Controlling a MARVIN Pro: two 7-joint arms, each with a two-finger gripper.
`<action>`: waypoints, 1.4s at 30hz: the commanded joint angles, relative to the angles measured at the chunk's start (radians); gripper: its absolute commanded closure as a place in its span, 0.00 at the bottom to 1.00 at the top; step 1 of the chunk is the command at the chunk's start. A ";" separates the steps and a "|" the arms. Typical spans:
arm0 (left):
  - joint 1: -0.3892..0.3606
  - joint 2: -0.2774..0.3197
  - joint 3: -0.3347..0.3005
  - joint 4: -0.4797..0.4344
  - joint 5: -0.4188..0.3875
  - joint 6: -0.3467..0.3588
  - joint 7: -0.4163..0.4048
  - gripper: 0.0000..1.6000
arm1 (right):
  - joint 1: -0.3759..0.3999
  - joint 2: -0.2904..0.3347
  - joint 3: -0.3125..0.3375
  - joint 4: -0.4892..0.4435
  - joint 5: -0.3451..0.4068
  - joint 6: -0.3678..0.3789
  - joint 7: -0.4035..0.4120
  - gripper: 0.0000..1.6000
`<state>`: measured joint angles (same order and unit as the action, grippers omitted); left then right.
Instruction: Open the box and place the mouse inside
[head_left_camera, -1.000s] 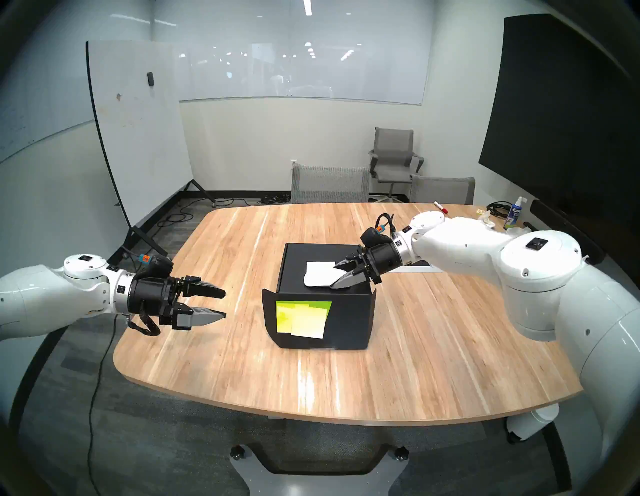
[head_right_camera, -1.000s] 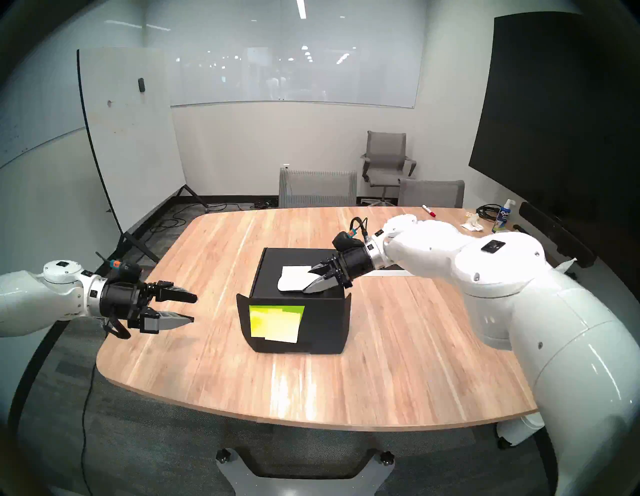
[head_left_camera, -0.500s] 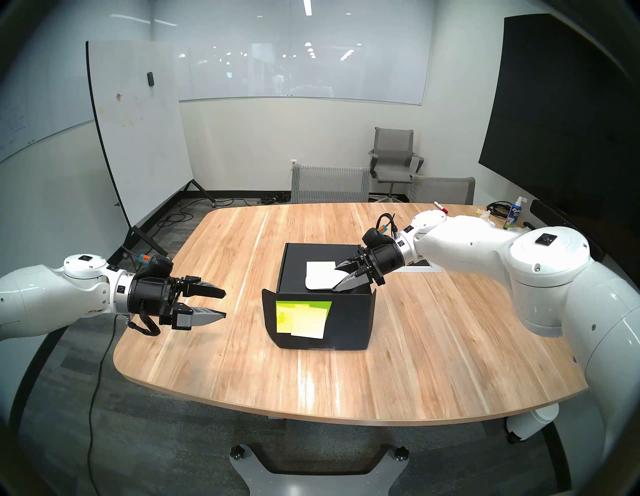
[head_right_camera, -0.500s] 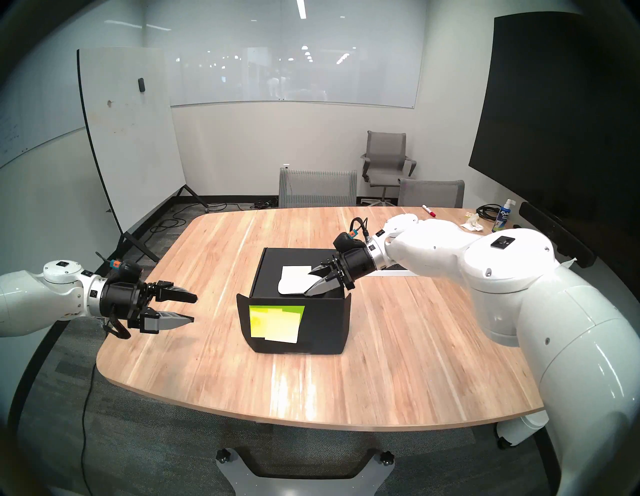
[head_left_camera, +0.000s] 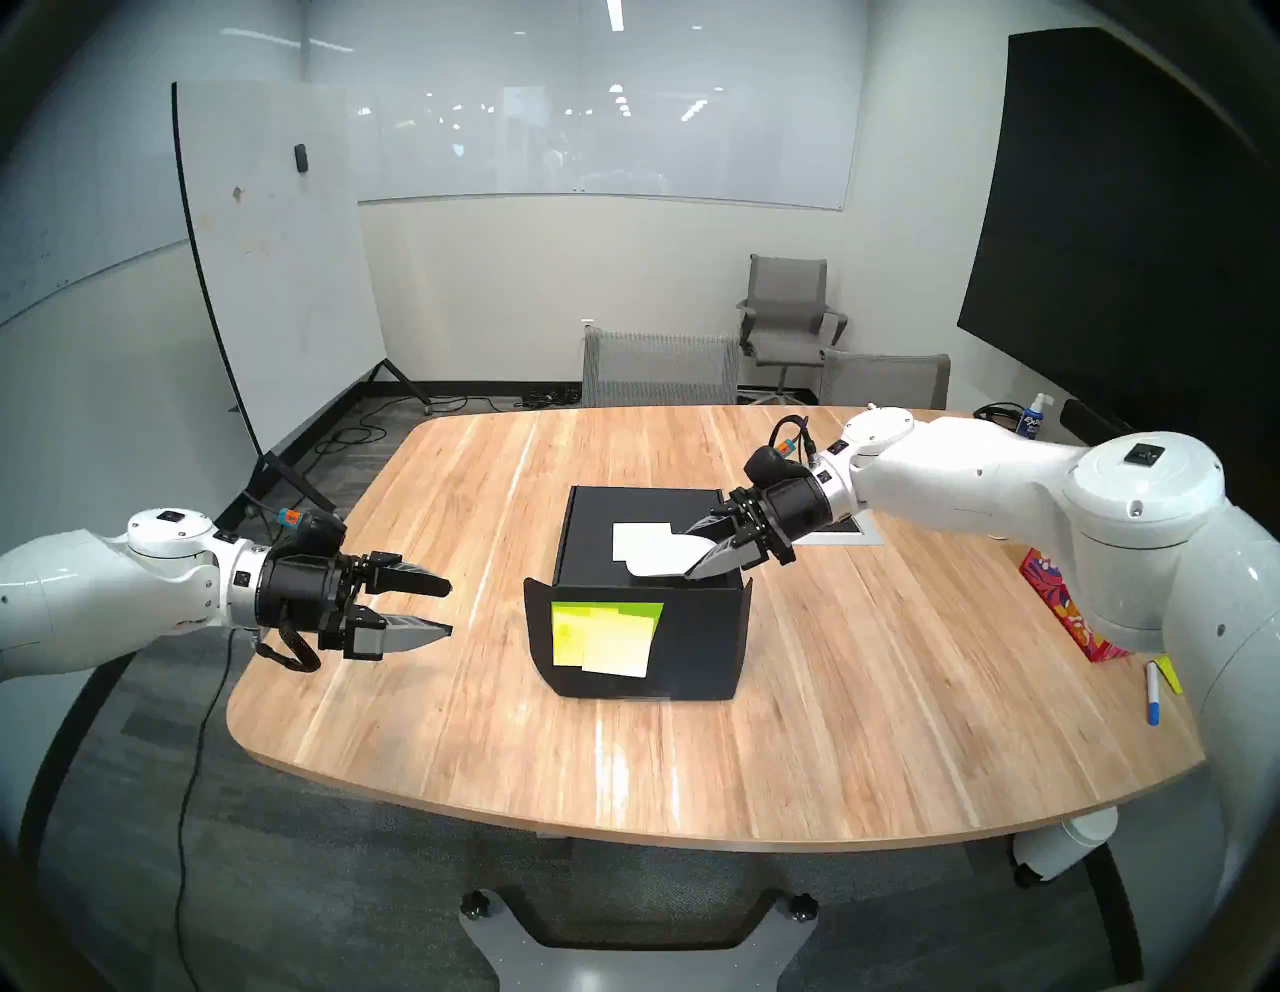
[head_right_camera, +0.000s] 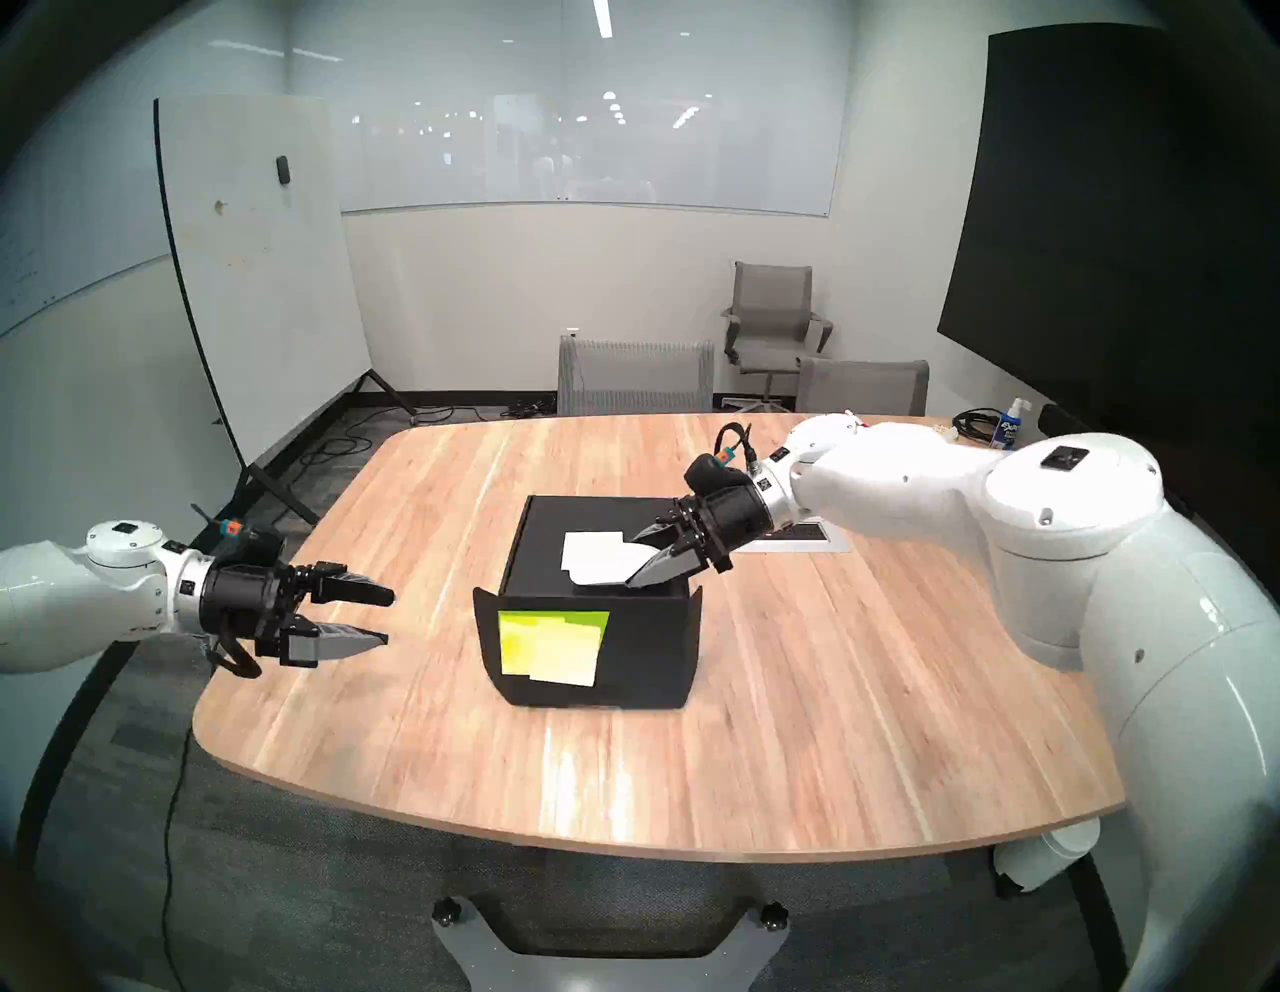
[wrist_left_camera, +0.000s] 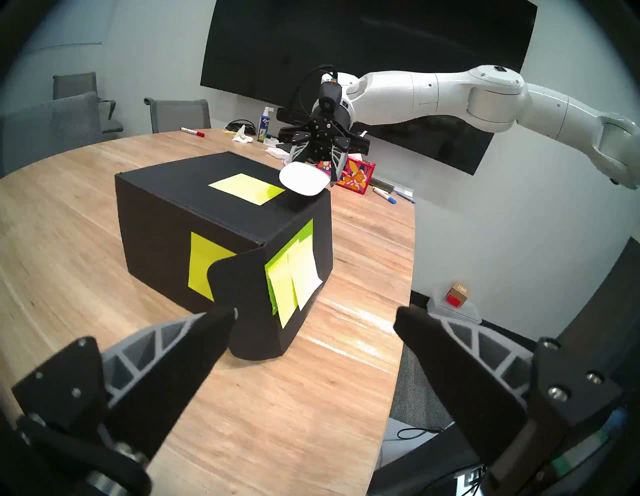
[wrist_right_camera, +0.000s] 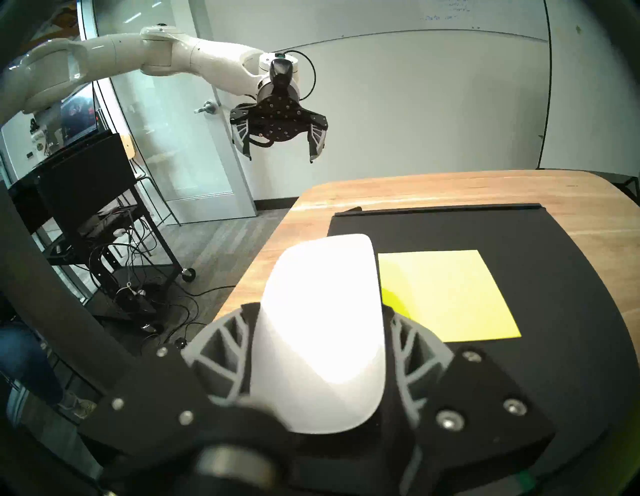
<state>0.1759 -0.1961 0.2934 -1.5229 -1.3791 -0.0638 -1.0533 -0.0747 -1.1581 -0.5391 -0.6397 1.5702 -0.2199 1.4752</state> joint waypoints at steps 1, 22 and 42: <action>-0.012 -0.001 -0.011 0.000 -0.003 0.000 0.001 0.00 | 0.066 0.106 -0.010 -0.086 0.007 0.014 -0.035 1.00; -0.012 -0.001 -0.010 0.000 -0.003 -0.001 0.001 0.00 | 0.155 0.332 -0.077 -0.380 -0.005 0.019 -0.231 1.00; -0.011 -0.001 -0.009 0.000 -0.003 -0.002 0.001 0.00 | 0.285 0.551 -0.227 -0.695 -0.011 0.005 -0.435 1.00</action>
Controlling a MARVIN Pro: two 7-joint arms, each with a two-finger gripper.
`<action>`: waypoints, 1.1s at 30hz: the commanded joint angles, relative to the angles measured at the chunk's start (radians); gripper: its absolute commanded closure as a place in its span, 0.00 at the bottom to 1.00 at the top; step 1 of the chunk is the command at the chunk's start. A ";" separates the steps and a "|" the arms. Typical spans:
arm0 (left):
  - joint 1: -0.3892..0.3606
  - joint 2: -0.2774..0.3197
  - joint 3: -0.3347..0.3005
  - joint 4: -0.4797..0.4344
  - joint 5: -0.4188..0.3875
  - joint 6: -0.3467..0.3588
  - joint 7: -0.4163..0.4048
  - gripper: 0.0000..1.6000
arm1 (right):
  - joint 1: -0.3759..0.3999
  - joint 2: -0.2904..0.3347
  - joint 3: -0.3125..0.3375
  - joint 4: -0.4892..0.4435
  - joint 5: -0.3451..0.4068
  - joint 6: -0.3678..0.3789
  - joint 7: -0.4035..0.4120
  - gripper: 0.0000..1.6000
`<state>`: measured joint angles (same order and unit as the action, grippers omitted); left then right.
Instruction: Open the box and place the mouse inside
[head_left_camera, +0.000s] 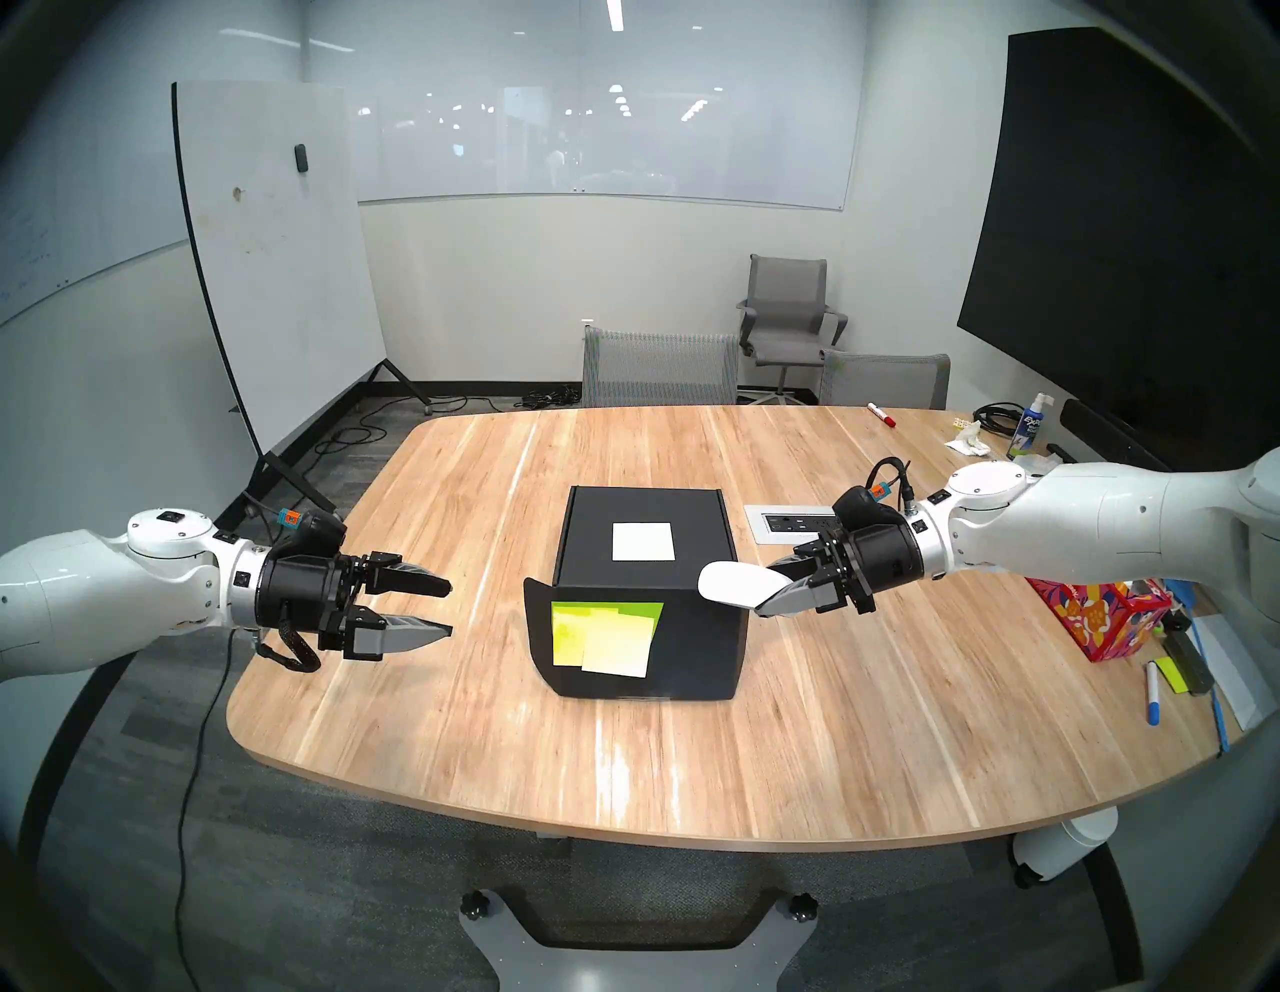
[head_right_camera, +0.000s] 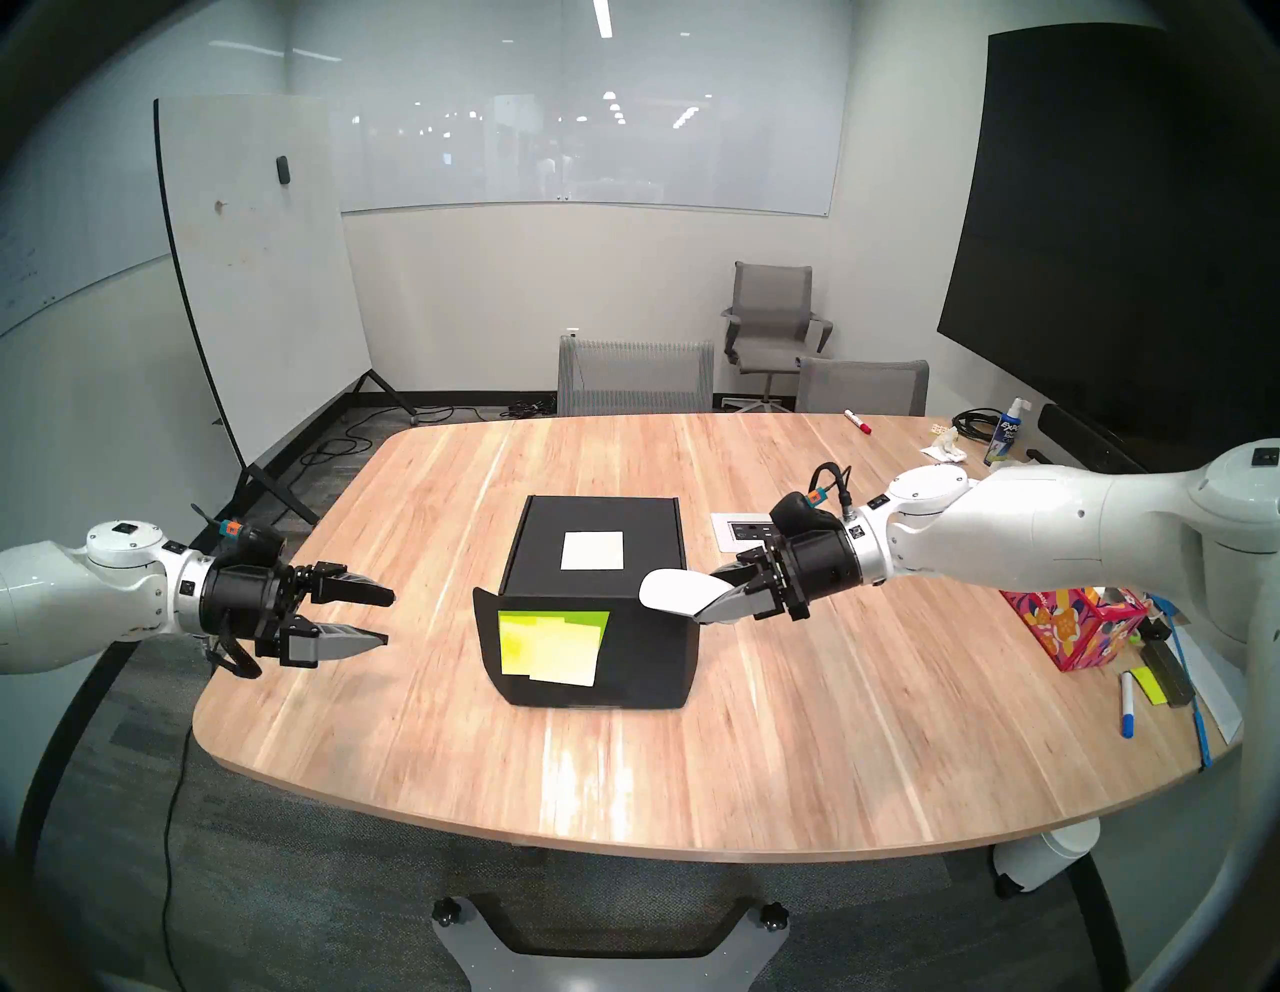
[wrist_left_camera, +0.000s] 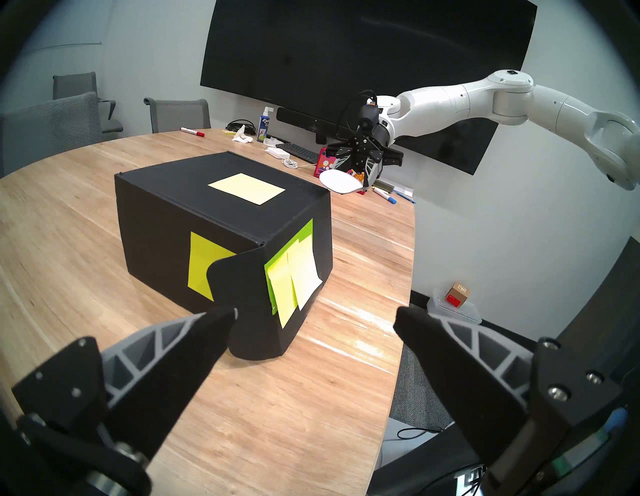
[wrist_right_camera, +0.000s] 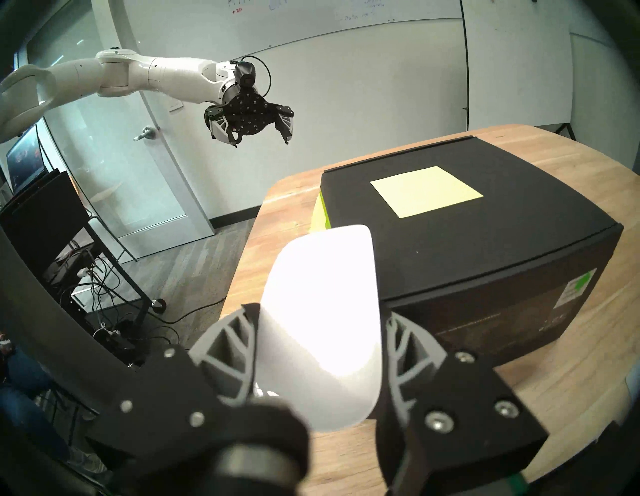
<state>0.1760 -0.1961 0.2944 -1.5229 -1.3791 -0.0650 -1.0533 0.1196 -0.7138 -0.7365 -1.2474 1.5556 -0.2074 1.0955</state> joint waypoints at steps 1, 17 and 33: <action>-0.011 -0.001 -0.010 0.000 -0.003 -0.001 0.001 0.00 | 0.100 0.118 -0.039 -0.103 0.003 -0.009 -0.066 1.00; -0.012 -0.001 -0.010 0.000 -0.003 -0.001 0.001 0.00 | 0.255 0.311 -0.165 -0.369 -0.058 0.001 -0.282 1.00; -0.013 -0.001 -0.011 0.000 -0.003 0.001 0.001 0.00 | 0.392 0.488 -0.275 -0.579 -0.168 0.094 -0.548 1.00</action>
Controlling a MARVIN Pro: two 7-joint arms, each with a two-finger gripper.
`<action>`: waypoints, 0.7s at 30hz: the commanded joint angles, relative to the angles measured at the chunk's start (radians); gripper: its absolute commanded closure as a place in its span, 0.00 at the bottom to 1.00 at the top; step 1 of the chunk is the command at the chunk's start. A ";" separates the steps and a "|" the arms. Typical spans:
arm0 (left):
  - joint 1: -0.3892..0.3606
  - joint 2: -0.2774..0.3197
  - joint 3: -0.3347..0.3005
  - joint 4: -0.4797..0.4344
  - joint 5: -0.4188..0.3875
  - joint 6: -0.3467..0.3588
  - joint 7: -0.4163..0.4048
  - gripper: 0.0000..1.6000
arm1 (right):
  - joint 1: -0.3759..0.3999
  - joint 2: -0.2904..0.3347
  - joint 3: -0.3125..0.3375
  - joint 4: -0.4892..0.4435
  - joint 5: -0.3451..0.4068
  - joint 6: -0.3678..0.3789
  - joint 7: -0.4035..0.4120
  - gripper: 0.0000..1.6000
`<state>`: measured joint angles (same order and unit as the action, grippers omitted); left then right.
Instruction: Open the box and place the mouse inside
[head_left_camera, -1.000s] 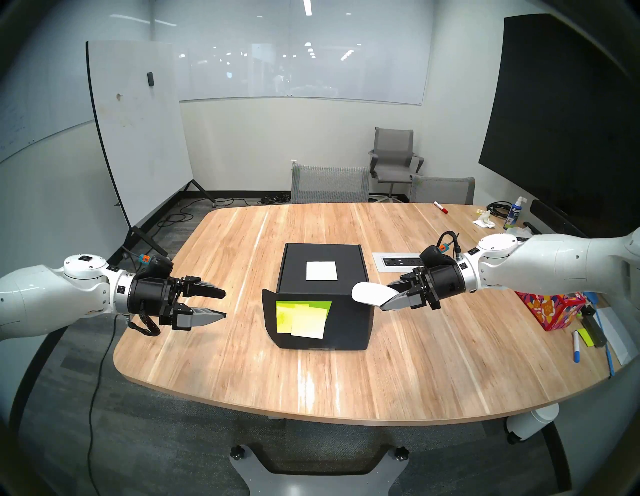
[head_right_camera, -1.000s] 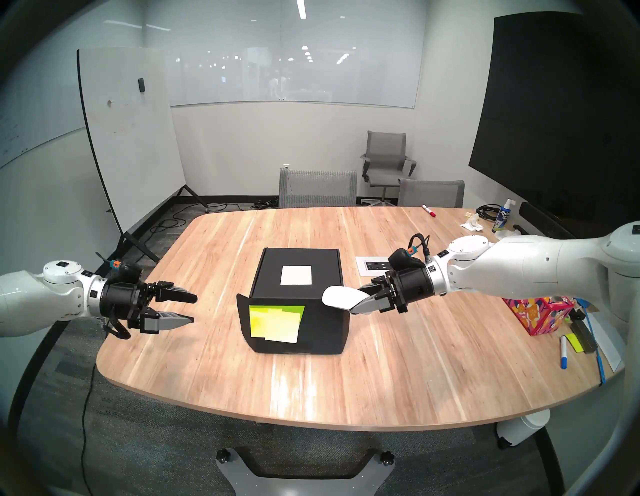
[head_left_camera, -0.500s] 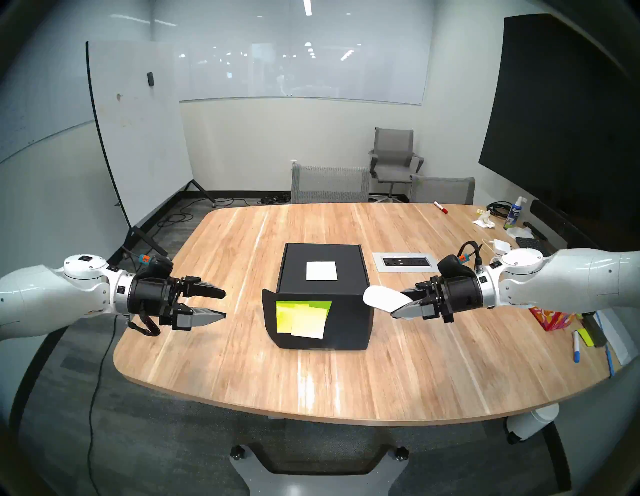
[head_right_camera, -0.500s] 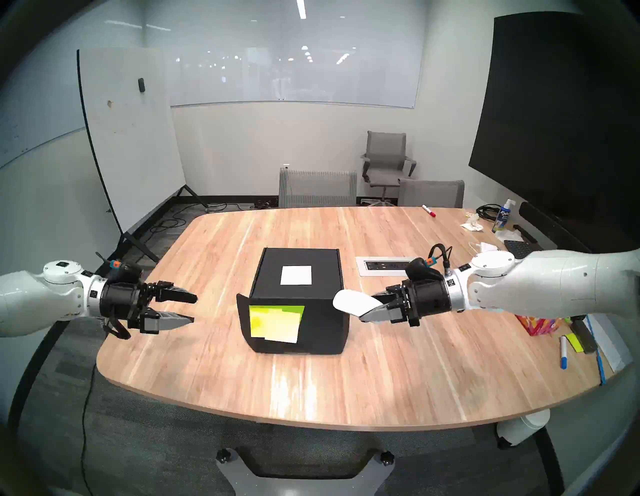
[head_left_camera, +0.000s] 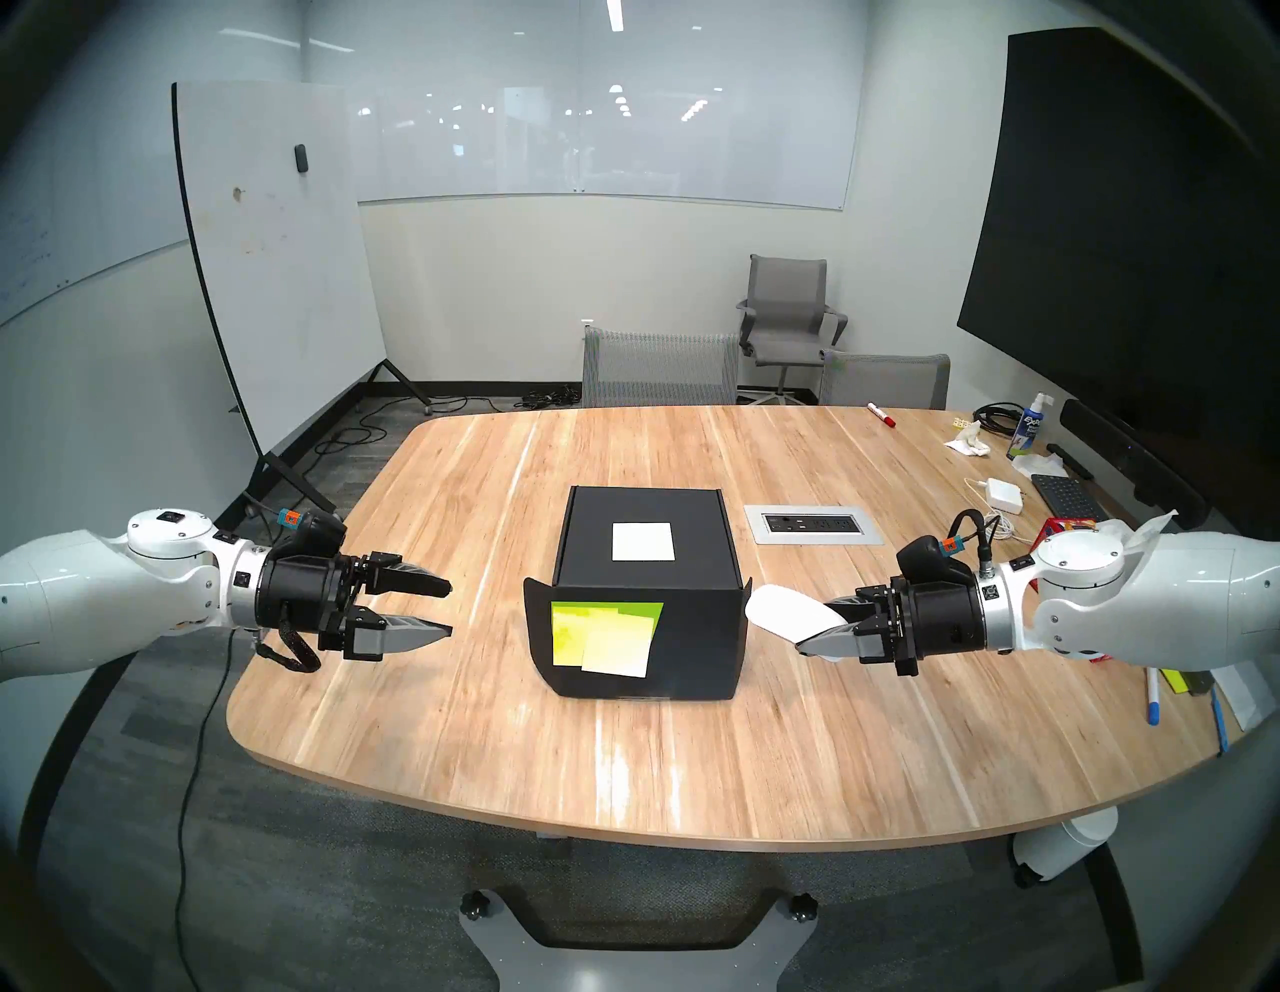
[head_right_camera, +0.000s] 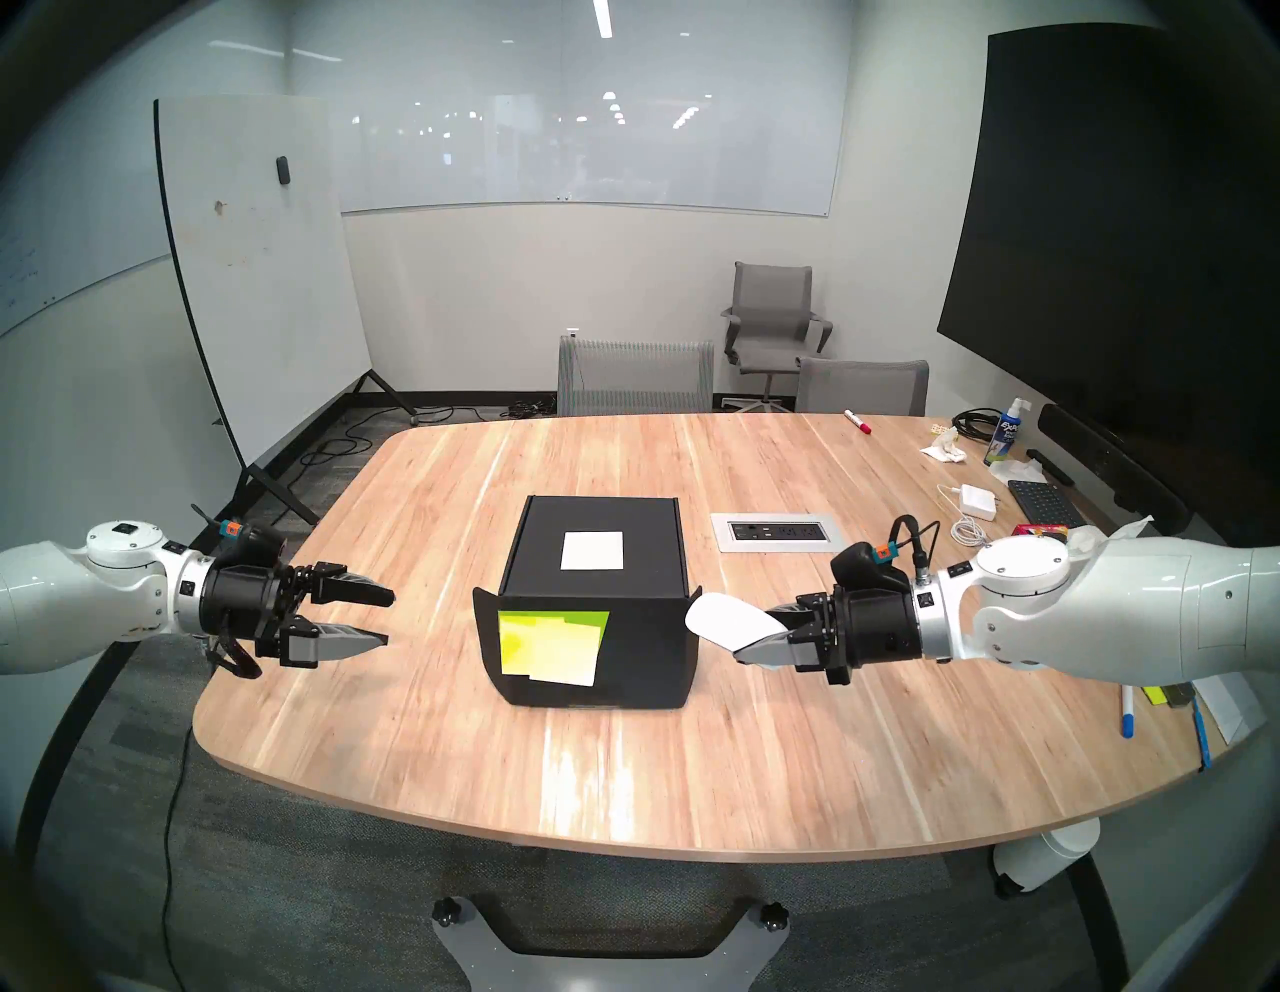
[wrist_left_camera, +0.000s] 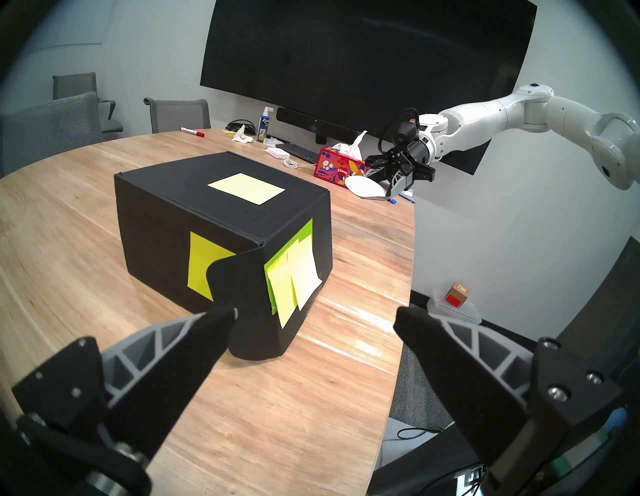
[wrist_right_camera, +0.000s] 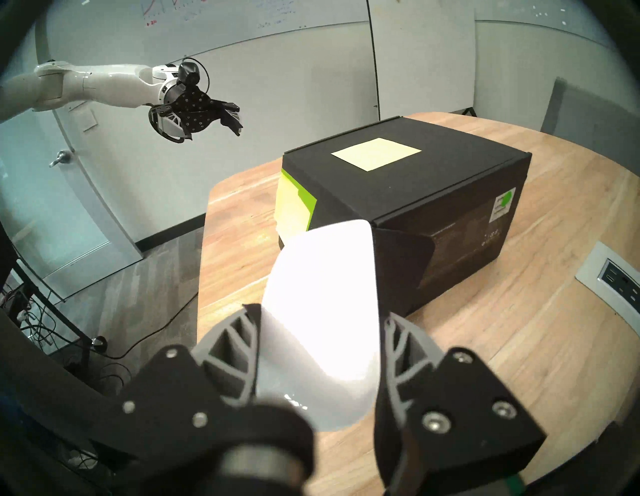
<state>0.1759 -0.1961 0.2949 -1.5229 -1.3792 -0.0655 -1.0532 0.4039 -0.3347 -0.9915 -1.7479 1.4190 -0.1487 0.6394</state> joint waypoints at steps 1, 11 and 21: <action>-0.013 -0.001 -0.011 0.000 -0.003 0.002 0.001 0.00 | 0.108 0.109 -0.020 -0.078 -0.031 0.035 -0.092 1.00; -0.013 -0.001 -0.012 0.000 -0.003 0.003 0.001 0.00 | 0.110 0.174 -0.044 -0.125 -0.072 0.004 -0.186 1.00; -0.013 -0.001 -0.012 0.000 -0.003 0.003 0.001 0.00 | 0.051 0.145 -0.044 -0.086 -0.052 -0.091 -0.193 1.00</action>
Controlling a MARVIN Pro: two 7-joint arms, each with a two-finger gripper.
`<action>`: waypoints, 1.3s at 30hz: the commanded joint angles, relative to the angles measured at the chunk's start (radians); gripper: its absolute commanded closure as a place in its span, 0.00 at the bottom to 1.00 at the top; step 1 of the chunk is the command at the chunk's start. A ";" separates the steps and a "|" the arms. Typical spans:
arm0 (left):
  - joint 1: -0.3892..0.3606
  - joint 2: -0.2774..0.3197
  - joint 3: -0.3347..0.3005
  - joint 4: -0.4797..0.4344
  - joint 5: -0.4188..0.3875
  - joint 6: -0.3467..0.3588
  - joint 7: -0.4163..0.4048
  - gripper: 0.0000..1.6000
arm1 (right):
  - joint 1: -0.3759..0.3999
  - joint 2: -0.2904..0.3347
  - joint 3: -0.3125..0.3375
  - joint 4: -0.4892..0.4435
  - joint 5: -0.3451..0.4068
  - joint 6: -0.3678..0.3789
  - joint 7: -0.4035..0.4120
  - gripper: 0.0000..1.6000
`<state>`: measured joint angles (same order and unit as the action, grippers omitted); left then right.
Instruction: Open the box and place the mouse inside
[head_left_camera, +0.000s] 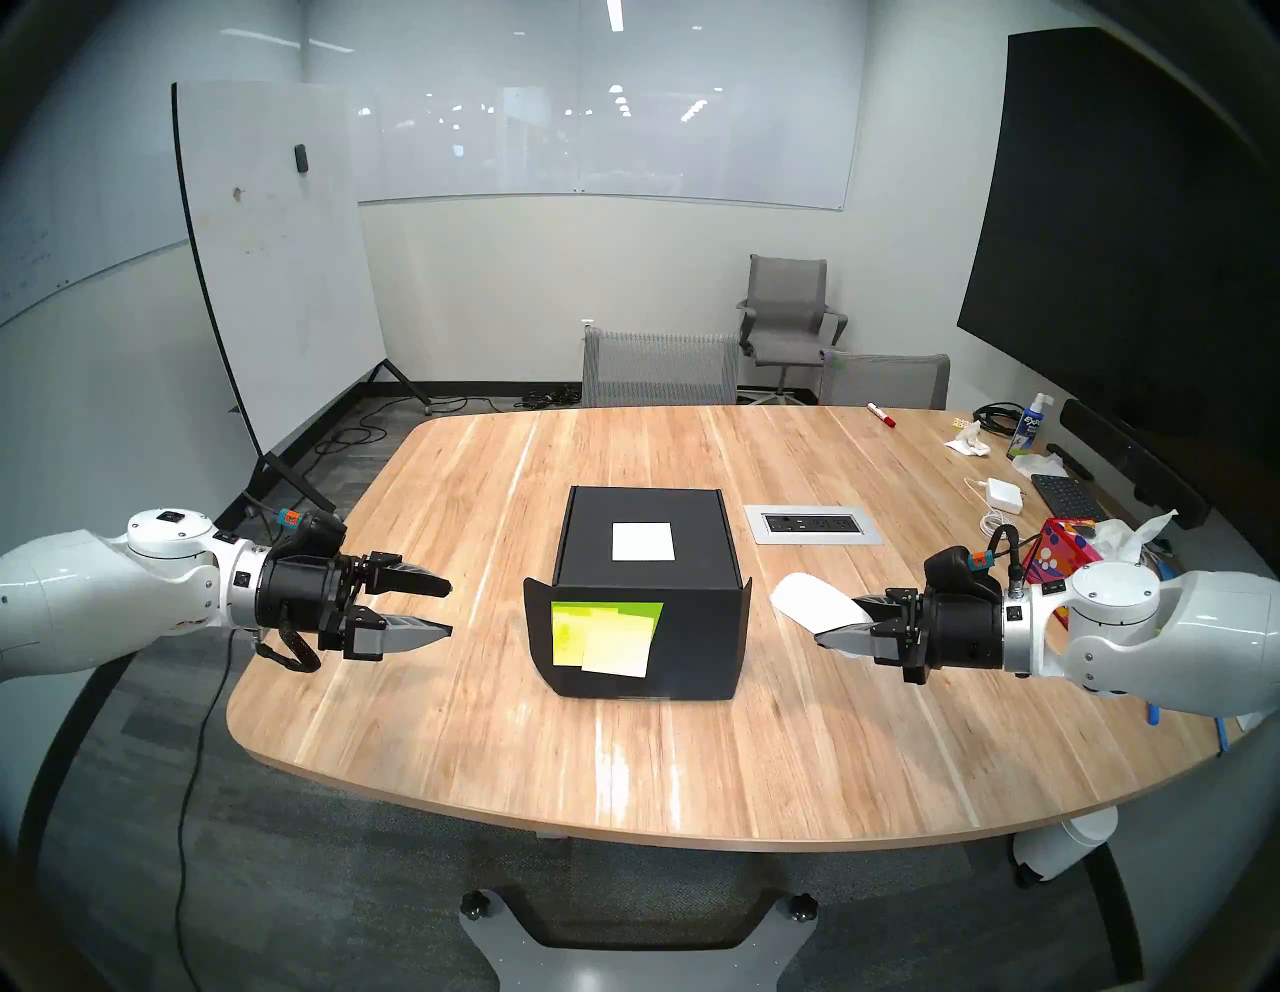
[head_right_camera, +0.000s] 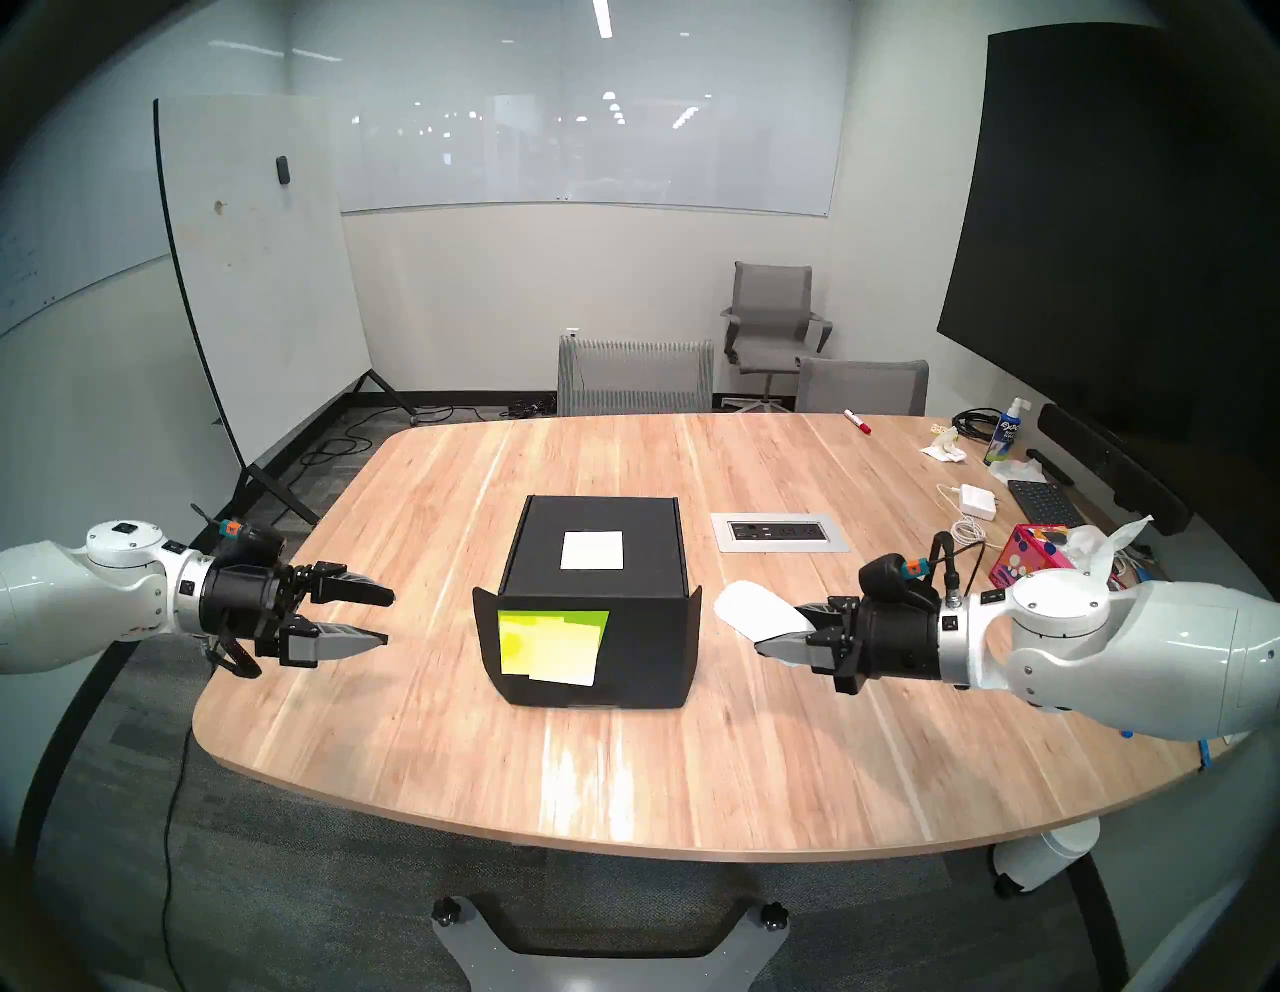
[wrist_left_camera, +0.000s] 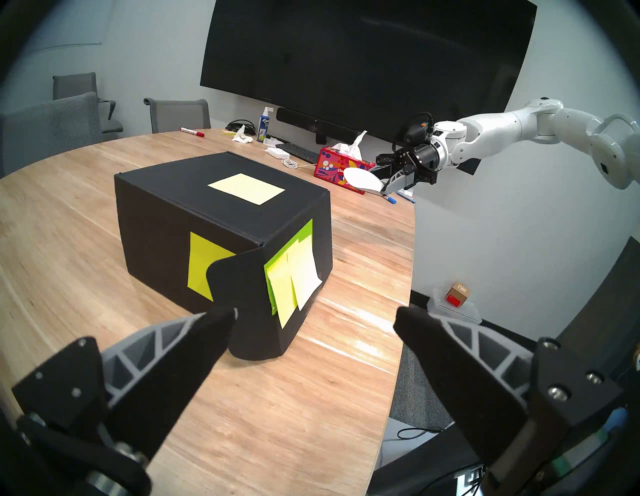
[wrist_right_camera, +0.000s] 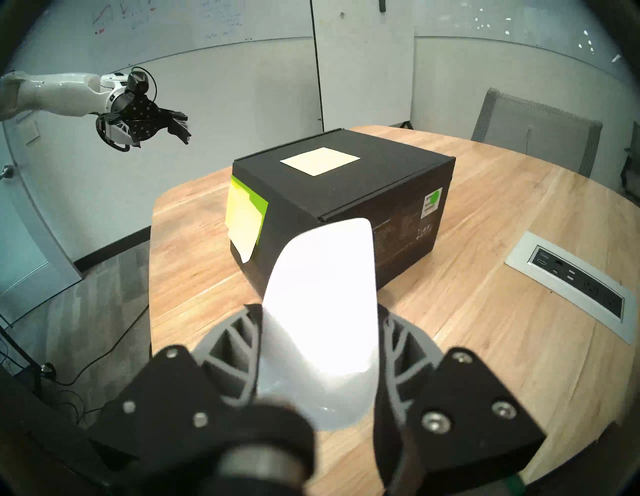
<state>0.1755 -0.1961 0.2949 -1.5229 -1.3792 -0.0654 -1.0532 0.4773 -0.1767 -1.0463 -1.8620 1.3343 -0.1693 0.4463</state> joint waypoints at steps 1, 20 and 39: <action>-0.013 -0.001 -0.012 0.000 -0.003 0.003 0.001 0.00 | -0.028 -0.019 0.011 0.035 0.038 -0.081 0.002 1.00; -0.013 -0.001 -0.011 0.000 -0.003 0.003 0.001 0.00 | -0.160 -0.146 0.035 0.170 0.195 -0.205 0.090 1.00; -0.013 -0.001 -0.011 0.000 -0.003 0.003 0.001 0.00 | -0.311 -0.228 0.055 0.258 0.325 -0.288 0.149 1.00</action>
<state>0.1750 -0.1961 0.2949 -1.5229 -1.3792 -0.0653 -1.0532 0.1909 -0.3836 -1.0093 -1.6168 1.6257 -0.4319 0.5816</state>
